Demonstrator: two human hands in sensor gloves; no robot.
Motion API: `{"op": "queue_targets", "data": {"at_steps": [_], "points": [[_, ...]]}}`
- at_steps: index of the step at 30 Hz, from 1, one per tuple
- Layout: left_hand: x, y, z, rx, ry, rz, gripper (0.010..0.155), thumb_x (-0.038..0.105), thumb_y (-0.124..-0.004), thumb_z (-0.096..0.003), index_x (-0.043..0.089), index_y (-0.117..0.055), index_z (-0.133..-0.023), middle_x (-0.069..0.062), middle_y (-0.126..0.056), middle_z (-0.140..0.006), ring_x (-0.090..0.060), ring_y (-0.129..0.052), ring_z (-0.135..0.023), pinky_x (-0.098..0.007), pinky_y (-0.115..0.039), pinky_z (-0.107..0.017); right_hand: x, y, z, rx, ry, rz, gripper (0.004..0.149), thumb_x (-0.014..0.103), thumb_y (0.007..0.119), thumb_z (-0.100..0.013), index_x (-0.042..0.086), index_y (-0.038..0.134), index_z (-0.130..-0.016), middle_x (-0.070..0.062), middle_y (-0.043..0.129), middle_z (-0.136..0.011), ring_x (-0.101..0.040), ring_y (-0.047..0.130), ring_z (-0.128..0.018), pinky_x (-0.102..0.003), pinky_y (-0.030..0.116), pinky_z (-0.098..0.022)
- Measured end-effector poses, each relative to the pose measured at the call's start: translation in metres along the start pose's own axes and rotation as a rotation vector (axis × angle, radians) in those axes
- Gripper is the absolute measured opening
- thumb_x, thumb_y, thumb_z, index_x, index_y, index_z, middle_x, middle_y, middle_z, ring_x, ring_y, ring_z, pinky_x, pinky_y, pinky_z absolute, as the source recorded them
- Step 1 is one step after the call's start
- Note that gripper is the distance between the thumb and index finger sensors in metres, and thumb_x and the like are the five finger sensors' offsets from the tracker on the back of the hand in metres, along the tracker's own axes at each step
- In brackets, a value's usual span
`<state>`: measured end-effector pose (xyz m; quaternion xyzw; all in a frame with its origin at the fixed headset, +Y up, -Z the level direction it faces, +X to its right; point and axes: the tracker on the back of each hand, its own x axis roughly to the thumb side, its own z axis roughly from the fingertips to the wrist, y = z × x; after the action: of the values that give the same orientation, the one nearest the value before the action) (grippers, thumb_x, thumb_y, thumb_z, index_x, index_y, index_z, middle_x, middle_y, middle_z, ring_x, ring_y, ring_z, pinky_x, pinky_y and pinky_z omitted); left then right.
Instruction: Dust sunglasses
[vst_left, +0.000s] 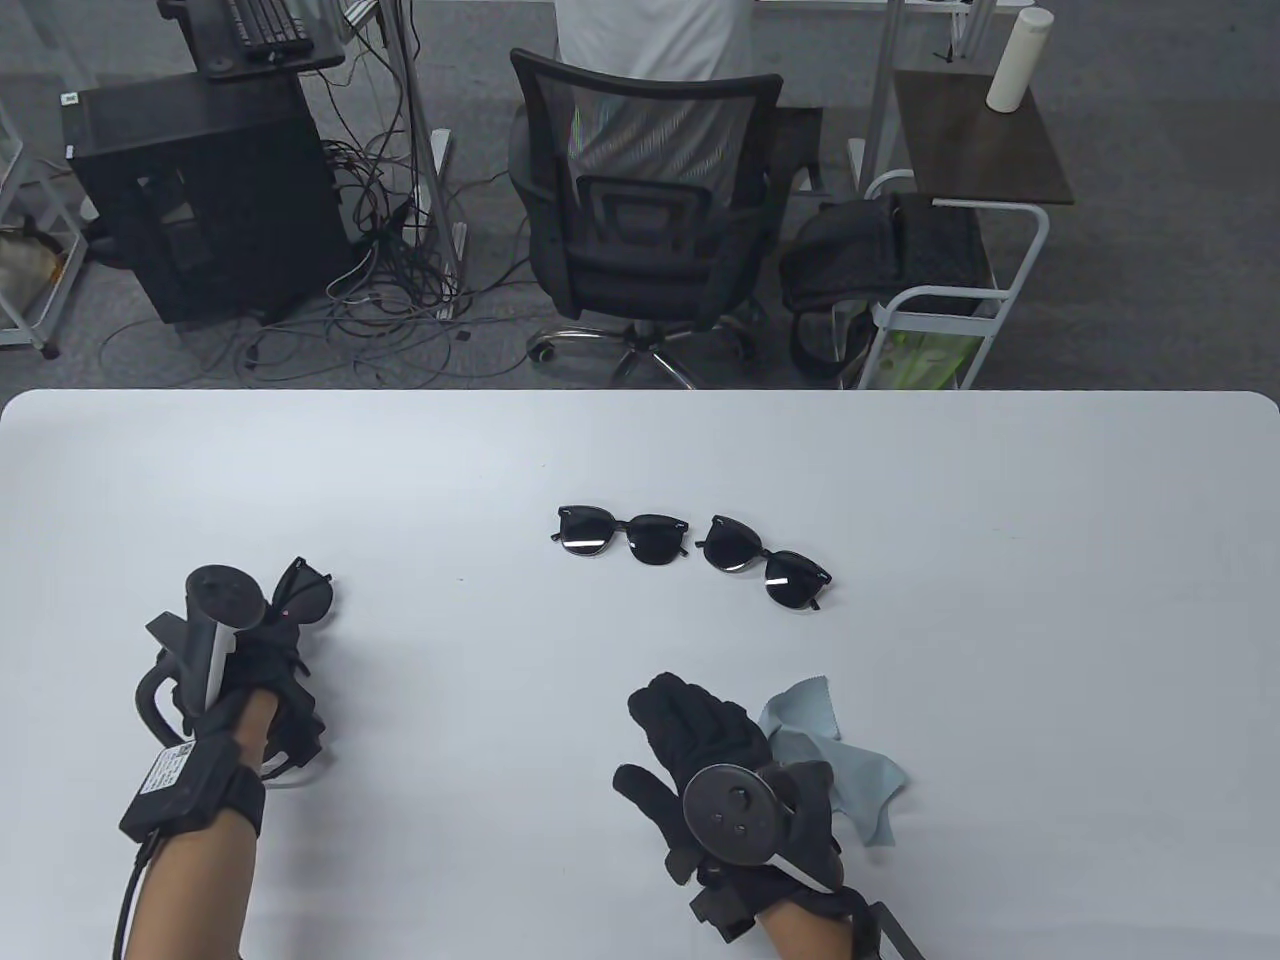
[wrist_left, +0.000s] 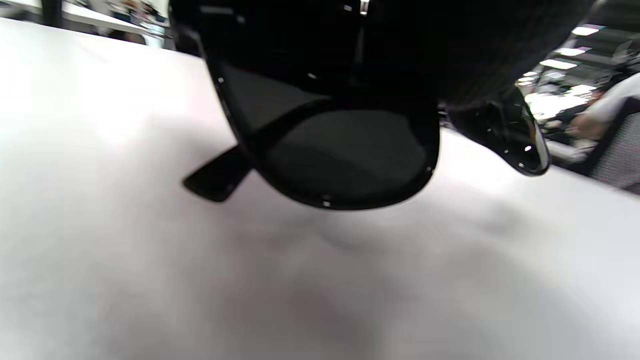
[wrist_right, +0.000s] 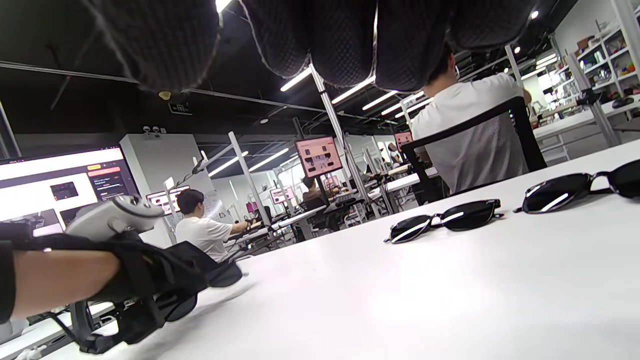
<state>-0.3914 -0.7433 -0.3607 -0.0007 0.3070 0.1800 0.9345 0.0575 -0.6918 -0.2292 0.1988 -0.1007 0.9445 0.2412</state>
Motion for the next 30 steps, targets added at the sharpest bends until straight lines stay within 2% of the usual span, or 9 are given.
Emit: {"op": "queue_targets", "data": {"at_steps": [4,6,9,12,15,17,19,22,30], "points": [[0.027,0.024,0.044,-0.039,-0.261,0.164,0.045,0.05,-0.081,-0.0471,0.033,-0.078,-0.089,-0.008,-0.063,-0.107,-0.042,-0.049,-0.104,-0.061,-0.04,-0.074,0.002,0.004,0.0,0.048,-0.012,-0.056,0.057,0.05,0.071,-0.044,0.022,0.066,-0.093,-0.006,0.081,-0.093,-0.035,0.084,-0.082,-0.055,0.068,-0.063],[0.046,0.033,0.081,-0.036,-0.429,0.253,0.045,0.049,-0.079,-0.0479,0.034,-0.076,-0.09,-0.008,-0.06,-0.109,-0.042,-0.045,-0.105,-0.061,-0.039,-0.074,0.004,0.008,0.0,0.086,-0.017,-0.117,0.053,0.048,0.069,-0.044,0.022,0.069,-0.091,-0.004,0.086,-0.088,-0.033,0.088,-0.078,-0.053,0.071,-0.061],[0.066,0.034,0.132,0.006,-0.611,0.321,0.045,0.049,-0.078,-0.0485,0.035,-0.075,-0.091,-0.008,-0.059,-0.11,-0.042,-0.044,-0.106,-0.061,-0.039,-0.074,0.003,0.011,0.0,0.125,-0.008,-0.212,0.05,0.047,0.069,-0.045,0.022,0.072,-0.088,-0.002,0.09,-0.082,-0.03,0.092,-0.073,-0.052,0.074,-0.059],[0.079,0.022,0.18,0.11,-0.782,0.306,0.045,0.051,-0.078,-0.0481,0.036,-0.075,-0.091,-0.006,-0.061,-0.109,-0.04,-0.047,-0.106,-0.061,-0.04,-0.074,-0.001,0.012,0.0,0.137,0.011,-0.281,0.048,0.046,0.068,-0.045,0.023,0.074,-0.086,-0.001,0.092,-0.08,-0.029,0.093,-0.072,-0.051,0.075,-0.058],[0.082,0.011,0.211,0.172,-0.925,0.164,0.045,0.052,-0.077,-0.0476,0.039,-0.074,-0.091,-0.004,-0.062,-0.109,-0.039,-0.047,-0.107,-0.061,-0.039,-0.075,-0.003,0.012,-0.001,0.136,0.015,-0.31,0.049,0.048,0.068,-0.045,0.023,0.073,-0.086,-0.002,0.091,-0.081,-0.03,0.092,-0.072,-0.051,0.074,-0.058],[0.08,0.006,0.222,0.215,-0.97,0.121,0.045,0.052,-0.077,-0.0471,0.04,-0.074,-0.09,-0.003,-0.063,-0.109,-0.039,-0.049,-0.106,-0.062,-0.04,-0.075,-0.003,0.012,0.0,0.118,0.011,-0.294,0.049,0.048,0.068,-0.045,0.023,0.072,-0.087,-0.002,0.09,-0.083,-0.03,0.091,-0.073,-0.051,0.074,-0.058],[0.08,0.002,0.227,0.205,-1.01,0.099,0.045,0.052,-0.077,-0.0469,0.04,-0.074,-0.09,-0.002,-0.063,-0.109,-0.038,-0.048,-0.107,-0.062,-0.04,-0.075,-0.002,0.013,0.0,0.117,0.003,-0.269,0.05,0.048,0.068,-0.045,0.023,0.072,-0.087,-0.002,0.089,-0.084,-0.031,0.091,-0.074,-0.051,0.074,-0.059],[0.081,-0.002,0.228,0.19,-1.037,0.092,0.045,0.051,-0.077,-0.0468,0.039,-0.073,-0.09,-0.002,-0.063,-0.108,-0.038,-0.049,-0.107,-0.062,-0.04,-0.075,-0.004,0.014,-0.001,0.114,0.007,-0.232,0.05,0.049,0.068,-0.045,0.022,0.072,-0.087,-0.002,0.089,-0.083,-0.03,0.091,-0.074,-0.051,0.074,-0.059],[0.082,-0.005,0.23,0.177,-1.072,0.068,0.045,0.049,-0.077,-0.0464,0.041,-0.072,-0.09,0.0,-0.063,-0.108,-0.037,-0.048,-0.107,-0.062,-0.039,-0.075,-0.013,0.015,-0.003,0.126,0.032,-0.266,0.05,0.054,0.066,-0.043,0.024,0.077,-0.082,-0.001,0.093,-0.078,-0.029,0.093,-0.07,-0.051,0.075,-0.058]]}}
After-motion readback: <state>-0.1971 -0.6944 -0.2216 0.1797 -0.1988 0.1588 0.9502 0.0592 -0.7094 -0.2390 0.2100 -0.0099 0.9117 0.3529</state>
